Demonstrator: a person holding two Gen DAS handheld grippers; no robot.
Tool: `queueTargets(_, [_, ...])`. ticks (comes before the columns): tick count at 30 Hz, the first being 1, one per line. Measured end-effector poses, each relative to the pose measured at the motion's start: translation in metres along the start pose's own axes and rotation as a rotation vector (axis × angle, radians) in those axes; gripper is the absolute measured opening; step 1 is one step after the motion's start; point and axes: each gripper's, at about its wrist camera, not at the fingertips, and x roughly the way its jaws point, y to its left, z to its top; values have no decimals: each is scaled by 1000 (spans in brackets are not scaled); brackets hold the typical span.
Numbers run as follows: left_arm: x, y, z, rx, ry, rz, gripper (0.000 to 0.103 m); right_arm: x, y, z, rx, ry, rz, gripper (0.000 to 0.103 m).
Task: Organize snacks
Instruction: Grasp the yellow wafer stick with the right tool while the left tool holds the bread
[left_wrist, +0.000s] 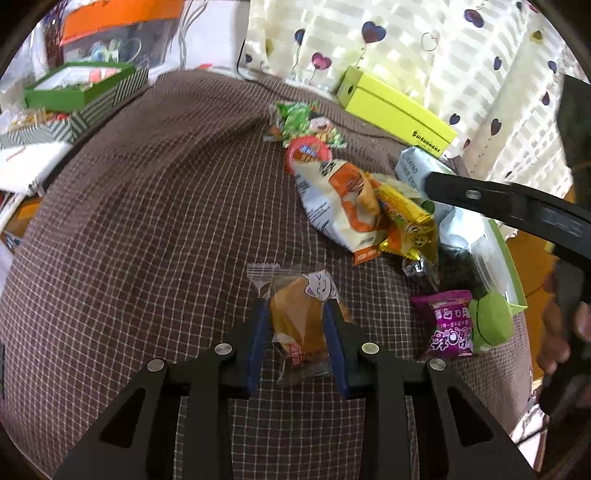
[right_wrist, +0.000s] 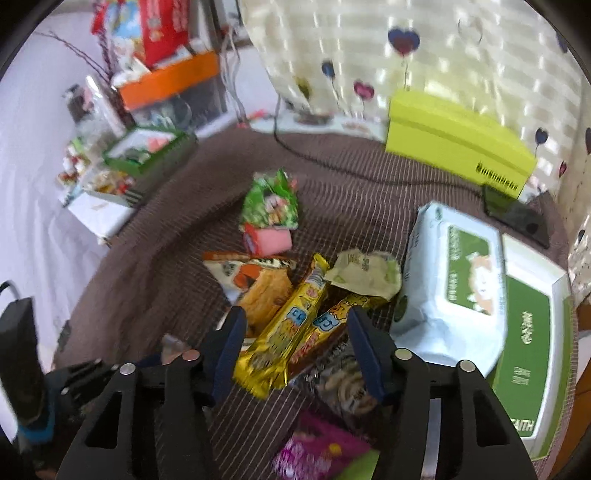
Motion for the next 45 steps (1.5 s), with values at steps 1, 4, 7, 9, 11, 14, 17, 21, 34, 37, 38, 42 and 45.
queueTargets(1, [2, 1, 0, -9, 9, -13, 32, 9, 0, 1, 4, 22, 1, 52])
queueTargets(4, [5, 5, 1, -44, 20, -51, 35, 30, 1, -2, -2, 87, -1, 41])
queueTargets(7, [9, 8, 0, -77, 37, -68, 45, 37, 1, -6, -10, 113, 1, 28])
queueTargets(9, [9, 7, 1, -81, 40, -65, 50, 37, 2, -9, -15, 108, 3, 26])
queueTargets(11, [10, 4, 0, -91, 44, -80, 55, 33, -1, -12, -11, 97, 15, 24])
queueTargets(14, [13, -5, 0, -75, 40, -53, 56, 22, -4, -16, -3, 73, 31, 23])
queueTargets(17, [15, -12, 1, -68, 44, -17, 56, 8, -6, -21, 2, 44, 52, 22])
queueTargets(21, [22, -29, 1, -1, 46, 78, 56, -9, -6, -26, 6, 12, 75, 22])
queueTargets(34, [16, -35, -8, 36, 10, 93, 32, -63, -19, -48, 35, -81, 132, 21])
queueTargets(37, [6, -33, -9, 28, -12, 63, 28, -73, -26, -53, 50, -103, 130, 21])
queueTargets(38, [2, -35, -7, 33, -22, 59, 25, -77, -29, -54, 56, -111, 129, 21])
queueTargets(42, [-5, -38, -3, 57, -40, 61, 24, -84, -40, -58, 79, -129, 120, 21])
queueTargets(45, [-5, -36, -3, 49, -36, 50, 23, -88, -47, -61, 91, -136, 115, 21])
